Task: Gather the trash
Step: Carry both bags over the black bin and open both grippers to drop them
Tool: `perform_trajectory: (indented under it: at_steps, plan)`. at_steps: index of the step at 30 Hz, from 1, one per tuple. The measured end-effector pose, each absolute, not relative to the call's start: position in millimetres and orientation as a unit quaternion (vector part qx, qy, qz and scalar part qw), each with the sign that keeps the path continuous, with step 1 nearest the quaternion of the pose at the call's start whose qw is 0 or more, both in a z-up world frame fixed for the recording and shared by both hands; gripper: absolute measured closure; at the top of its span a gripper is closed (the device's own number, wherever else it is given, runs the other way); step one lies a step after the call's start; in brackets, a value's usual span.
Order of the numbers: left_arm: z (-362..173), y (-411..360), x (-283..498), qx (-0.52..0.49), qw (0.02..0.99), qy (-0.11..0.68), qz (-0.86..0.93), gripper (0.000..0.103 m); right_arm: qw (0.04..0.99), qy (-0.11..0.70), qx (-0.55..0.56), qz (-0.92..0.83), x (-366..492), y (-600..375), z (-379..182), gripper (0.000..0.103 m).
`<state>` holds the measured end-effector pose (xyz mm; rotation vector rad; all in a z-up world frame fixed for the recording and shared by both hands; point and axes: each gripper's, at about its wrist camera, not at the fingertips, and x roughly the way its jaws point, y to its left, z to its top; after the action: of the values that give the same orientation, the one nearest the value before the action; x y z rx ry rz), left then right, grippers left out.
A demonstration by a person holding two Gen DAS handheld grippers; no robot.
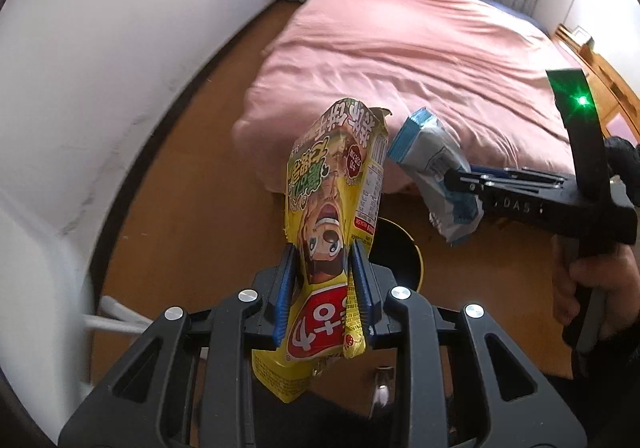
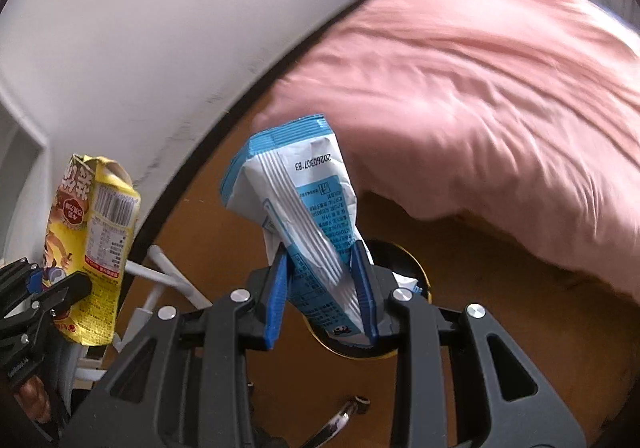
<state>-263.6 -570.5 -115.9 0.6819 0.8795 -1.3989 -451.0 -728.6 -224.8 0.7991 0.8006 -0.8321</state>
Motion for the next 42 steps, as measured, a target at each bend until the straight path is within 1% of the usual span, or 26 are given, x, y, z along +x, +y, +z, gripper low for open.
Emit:
perform_trajectory:
  at_steps: [4, 9, 17, 19, 20, 21, 22, 26, 29, 30, 32, 33, 34, 37, 39, 42]
  plan:
    - [-155, -605, -282, 0.305, 0.604, 0.418, -0.606, 0.076, 0.733, 0.391, 0.399, -0.388, -466, -745, -268, 0.072]
    - [-195, -633, -295, 0.315, 0.585, 0.444, -0.601, 0.076, 0.714, 0.406, 0.421, -0.384, -475, -756, -300, 0.072]
    - [-227, -652, -307, 0.331, 0.567, 0.461, -0.597, 0.074, 0.705, 0.409, 0.432, -0.386, -473, -761, -309, 0.070]
    - [-232, -657, -308, 0.331, 0.565, 0.466, -0.595, 0.074, 0.704, 0.407, 0.435, -0.386, -473, -763, -310, 0.063]
    - [-233, -660, -309, 0.330, 0.565, 0.471, -0.592, 0.073, 0.705, 0.405, 0.433, -0.389, -473, -764, -308, 0.052]
    - [-236, -663, -309, 0.329, 0.563, 0.475, -0.591, 0.073, 0.707, 0.402, 0.431, -0.392, -473, -765, -308, 0.042]
    - [-238, -665, -310, 0.328, 0.561, 0.479, -0.590, 0.073, 0.708, 0.398, 0.429, -0.395, -474, -765, -306, 0.040]
    - [-248, -671, -315, 0.333, 0.554, 0.487, -0.587, 0.070, 0.710, 0.382, 0.432, -0.404, -478, -768, -300, 0.039]
    - [-252, -676, -320, 0.333, 0.549, 0.488, -0.591, 0.060, 0.710, 0.371, 0.435, -0.411, -483, -771, -297, 0.037]
    - [-252, -677, -322, 0.332, 0.551, 0.486, -0.592, 0.051, 0.710, 0.366, 0.437, -0.415, -485, -771, -296, 0.036]
    - [-250, -681, -324, 0.328, 0.552, 0.483, -0.596, 0.046, 0.711, 0.358, 0.438, -0.418, -488, -772, -293, 0.036]
    - [-248, -682, -326, 0.327, 0.551, 0.481, -0.598, 0.037, 0.711, 0.355, 0.439, -0.420, -489, -772, -292, 0.036]
    - [-246, -683, -326, 0.328, 0.553, 0.479, -0.597, 0.031, 0.711, 0.353, 0.439, -0.421, -489, -773, -291, 0.036]
    - [-236, -677, -324, 0.327, 0.563, 0.469, -0.597, 0.025, 0.714, 0.350, 0.437, -0.421, -490, -772, -288, 0.035]
    - [-226, -668, -318, 0.321, 0.566, 0.469, -0.597, 0.024, 0.716, 0.351, 0.433, -0.420, -489, -770, -286, 0.034]
    - [-206, -650, -306, 0.309, 0.579, 0.467, -0.593, 0.018, 0.723, 0.353, 0.420, -0.419, -483, -765, -278, 0.034]
